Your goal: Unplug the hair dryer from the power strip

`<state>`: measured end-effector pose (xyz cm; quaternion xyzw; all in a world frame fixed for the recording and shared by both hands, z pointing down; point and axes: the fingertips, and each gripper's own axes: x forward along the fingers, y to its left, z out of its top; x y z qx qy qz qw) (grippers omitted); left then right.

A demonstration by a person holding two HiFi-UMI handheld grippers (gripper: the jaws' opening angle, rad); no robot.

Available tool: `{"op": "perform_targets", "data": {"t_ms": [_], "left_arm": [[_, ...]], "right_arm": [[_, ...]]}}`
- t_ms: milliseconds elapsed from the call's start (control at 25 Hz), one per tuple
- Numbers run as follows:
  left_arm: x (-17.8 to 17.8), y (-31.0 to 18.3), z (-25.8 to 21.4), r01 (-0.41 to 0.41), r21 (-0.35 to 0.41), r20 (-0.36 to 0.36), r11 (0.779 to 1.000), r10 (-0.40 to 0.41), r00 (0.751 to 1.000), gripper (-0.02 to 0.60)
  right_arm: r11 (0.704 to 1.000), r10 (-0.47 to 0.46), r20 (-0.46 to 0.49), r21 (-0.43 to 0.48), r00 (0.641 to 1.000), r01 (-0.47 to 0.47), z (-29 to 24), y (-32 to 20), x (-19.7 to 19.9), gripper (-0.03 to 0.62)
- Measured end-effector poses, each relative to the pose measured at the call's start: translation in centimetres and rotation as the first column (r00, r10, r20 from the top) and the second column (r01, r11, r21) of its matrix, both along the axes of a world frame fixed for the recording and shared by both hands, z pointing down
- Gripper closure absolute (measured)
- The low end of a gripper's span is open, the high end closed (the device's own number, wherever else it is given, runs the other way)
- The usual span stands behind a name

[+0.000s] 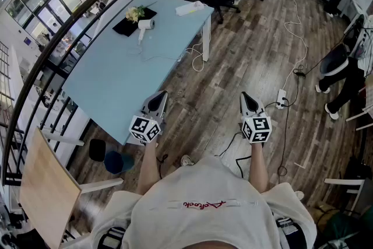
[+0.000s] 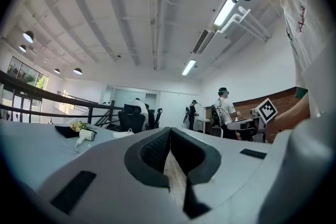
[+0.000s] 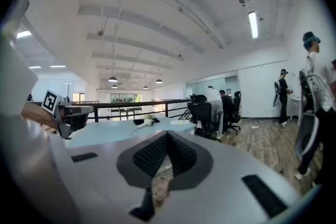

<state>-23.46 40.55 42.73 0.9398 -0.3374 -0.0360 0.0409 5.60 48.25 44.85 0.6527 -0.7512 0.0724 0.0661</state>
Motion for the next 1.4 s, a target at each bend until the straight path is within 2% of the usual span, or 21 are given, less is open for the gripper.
{"op": "perform_targets", "data": {"t_ms": [400, 720, 1200, 1400], "left_arm": [[1.2, 0.1, -0.7, -0.012, 0.013, 0.009, 1.000, 0.012, 1.000, 0.571], [2.9, 0.4, -0.8, -0.018, 0.014, 0.022, 1.000, 0.017, 1.000, 0.571], [8.7, 1.0, -1.0, -0.001, 0.021, 0.040, 1.000, 0.000, 0.999, 0.571], [10.0, 1.0, -0.1, 0.005, 0.011, 0.044, 1.000, -0.006, 0.999, 0.571]], "right_arm": [[1.000, -0.004, 0.001, -0.007, 1.000, 0.004, 0.3, 0.4, 0.4, 0.577], [1.000, -0.027, 0.040, 0.015, 0.999, 0.026, 0.1, 0.4, 1.1, 0.576], [0.995, -0.103, 0.055, -0.009, 0.993, 0.104, 1.2, 0.5, 4.2, 0.576], [0.993, -0.119, 0.062, -0.008, 0.991, 0.120, 1.7, -0.2, 5.2, 0.576]]}}
